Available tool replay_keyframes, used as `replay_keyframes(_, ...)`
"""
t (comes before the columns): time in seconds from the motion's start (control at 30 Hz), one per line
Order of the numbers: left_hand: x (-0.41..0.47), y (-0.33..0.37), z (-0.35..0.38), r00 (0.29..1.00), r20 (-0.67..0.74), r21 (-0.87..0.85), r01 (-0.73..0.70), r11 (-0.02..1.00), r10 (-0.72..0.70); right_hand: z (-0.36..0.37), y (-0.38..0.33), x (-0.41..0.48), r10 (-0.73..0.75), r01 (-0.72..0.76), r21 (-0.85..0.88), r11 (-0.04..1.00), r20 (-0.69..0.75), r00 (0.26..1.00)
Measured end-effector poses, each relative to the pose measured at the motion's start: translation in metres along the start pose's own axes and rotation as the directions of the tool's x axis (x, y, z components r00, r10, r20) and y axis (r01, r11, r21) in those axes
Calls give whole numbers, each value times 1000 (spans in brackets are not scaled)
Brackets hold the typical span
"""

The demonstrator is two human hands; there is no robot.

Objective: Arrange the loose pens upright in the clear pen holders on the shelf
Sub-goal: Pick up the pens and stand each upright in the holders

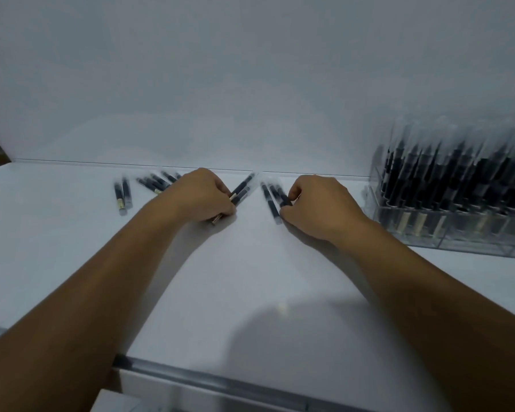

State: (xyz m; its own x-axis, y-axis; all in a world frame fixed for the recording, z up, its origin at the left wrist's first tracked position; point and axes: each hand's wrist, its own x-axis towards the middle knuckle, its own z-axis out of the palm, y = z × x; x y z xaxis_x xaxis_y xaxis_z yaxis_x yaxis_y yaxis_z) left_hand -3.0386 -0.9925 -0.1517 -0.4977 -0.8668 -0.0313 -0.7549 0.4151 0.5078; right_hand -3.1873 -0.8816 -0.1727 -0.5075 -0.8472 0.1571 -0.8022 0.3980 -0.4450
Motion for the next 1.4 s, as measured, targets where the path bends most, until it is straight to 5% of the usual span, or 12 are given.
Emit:
replay_keyframes(0.13,0,-4,4,999,-50,-81,7,997,-11,2,5,2,48,-49,90,995,17,999)
replay_keyframes(0.27,-3,-16,8,996,-92,-334,-19,942,-13,-4,5,-4,59,-51,226,973,-31,998)
replay_keyframes(0.53,-26,2,4,975,-172,-824,-222,522,143,-46,-12,-35,-8,72,491,868,-131,991)
replay_keyframes(0.7,-49,34,11,943,-178,-865,-286,413,281,-77,7,-70,-39,142,532,835,-200,979)
replay_keyframes(1.03,-95,125,63,859,-70,-967,-183,175,508,-144,89,-117,155,154,576,803,-452,878)
replay_keyframes(1.4,-108,138,101,857,9,-991,-61,117,515,-143,115,-101,168,90,474,876,-474,864)
